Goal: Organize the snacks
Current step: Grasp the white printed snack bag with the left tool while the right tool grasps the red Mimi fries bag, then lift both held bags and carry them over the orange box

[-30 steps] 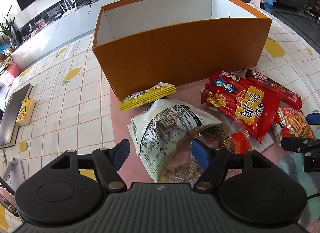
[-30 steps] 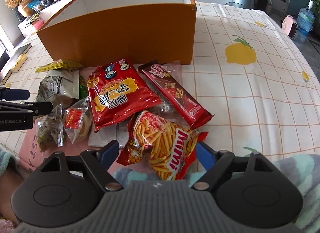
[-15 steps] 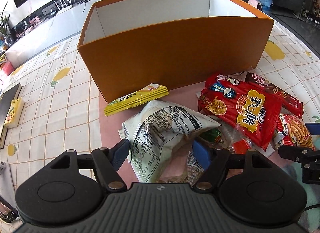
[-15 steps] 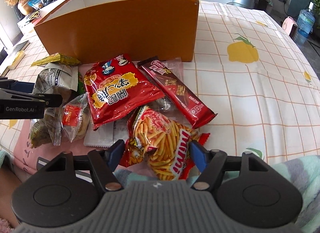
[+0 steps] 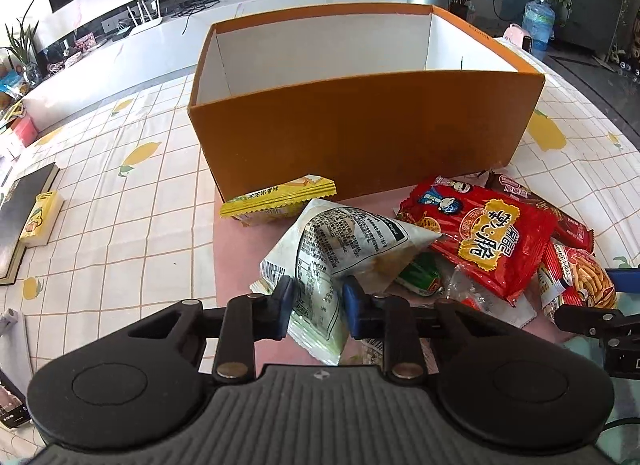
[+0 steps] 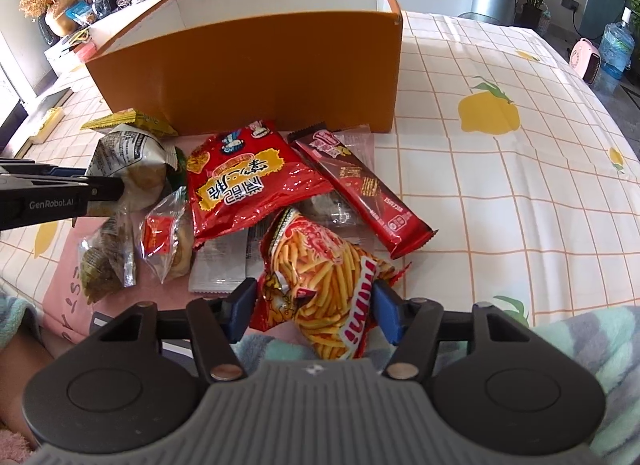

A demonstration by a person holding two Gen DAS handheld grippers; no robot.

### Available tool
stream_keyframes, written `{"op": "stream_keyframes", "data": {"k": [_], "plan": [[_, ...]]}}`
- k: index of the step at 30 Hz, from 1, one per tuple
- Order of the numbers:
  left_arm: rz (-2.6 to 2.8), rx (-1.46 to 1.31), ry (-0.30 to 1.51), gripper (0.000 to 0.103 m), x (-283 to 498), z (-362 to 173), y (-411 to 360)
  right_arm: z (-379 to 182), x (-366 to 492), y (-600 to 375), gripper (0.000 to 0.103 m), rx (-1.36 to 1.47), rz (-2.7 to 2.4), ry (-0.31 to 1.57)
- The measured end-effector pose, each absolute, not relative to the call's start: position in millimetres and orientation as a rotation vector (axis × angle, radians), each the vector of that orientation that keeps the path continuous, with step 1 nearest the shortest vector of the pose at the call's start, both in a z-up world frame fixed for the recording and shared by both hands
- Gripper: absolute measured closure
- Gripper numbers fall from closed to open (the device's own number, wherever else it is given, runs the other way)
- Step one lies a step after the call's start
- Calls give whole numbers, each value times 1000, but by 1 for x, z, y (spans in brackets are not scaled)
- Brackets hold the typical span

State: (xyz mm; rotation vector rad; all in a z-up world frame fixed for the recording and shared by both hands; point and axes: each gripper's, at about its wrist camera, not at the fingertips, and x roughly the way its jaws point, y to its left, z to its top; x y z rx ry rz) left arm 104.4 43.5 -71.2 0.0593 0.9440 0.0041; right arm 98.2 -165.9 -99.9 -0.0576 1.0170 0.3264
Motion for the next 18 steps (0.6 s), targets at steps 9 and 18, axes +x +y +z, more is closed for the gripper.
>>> {"op": "stream_keyframes", "data": {"k": [9, 18], "plan": [[-13, 41, 873, 81, 74, -39, 37, -67, 81, -175, 47, -43, 337, 946], [-18, 96, 786, 87, 68, 2, 29, -25, 74, -178, 49, -46, 382, 852]]}}
